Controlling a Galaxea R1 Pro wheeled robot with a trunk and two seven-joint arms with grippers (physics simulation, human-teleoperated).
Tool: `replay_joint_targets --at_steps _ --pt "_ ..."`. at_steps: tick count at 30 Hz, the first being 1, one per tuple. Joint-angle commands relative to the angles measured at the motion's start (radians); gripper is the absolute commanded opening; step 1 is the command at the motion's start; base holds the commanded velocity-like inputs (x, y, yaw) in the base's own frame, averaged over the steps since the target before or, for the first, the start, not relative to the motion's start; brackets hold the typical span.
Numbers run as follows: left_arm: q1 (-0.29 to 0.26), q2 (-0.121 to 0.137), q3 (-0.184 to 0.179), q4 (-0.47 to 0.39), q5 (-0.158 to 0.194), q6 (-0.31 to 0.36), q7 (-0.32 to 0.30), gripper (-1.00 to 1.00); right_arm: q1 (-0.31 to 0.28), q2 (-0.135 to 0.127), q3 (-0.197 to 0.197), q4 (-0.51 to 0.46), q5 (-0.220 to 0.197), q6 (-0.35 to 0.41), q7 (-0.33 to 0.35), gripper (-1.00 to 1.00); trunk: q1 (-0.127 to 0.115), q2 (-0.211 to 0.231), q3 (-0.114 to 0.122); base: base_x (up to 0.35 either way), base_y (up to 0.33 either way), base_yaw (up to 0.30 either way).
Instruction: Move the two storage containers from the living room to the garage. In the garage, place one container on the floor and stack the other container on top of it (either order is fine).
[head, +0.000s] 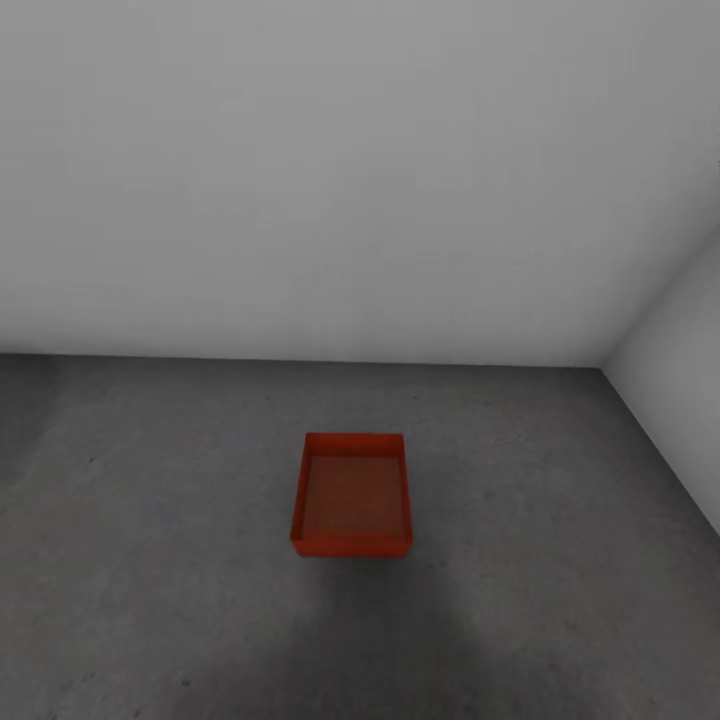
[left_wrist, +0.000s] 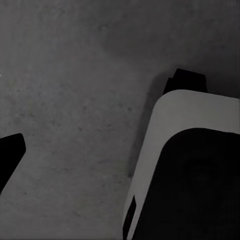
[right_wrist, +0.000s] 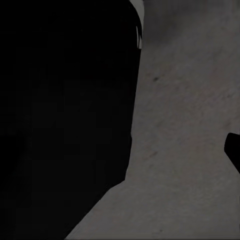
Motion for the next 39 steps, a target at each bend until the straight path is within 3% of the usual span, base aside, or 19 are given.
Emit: replay_joint_targets --at_steps 1,39 --pt "0.000 0.000 -0.002 0.000 0.006 -0.004 0.001 1.00 -0.001 0.000 0.008 0.003 -0.010 -0.026 0.004 1.00 0.000 0.000 0.001 0.000 0.000 0.000" --pt "0.000 -0.001 -0.002 0.000 0.006 -0.005 0.001 1.00 0.040 0.000 0.009 0.003 -0.010 -0.047 0.009 1.00 0.000 0.000 0.052 0.000 0.000 0.000"
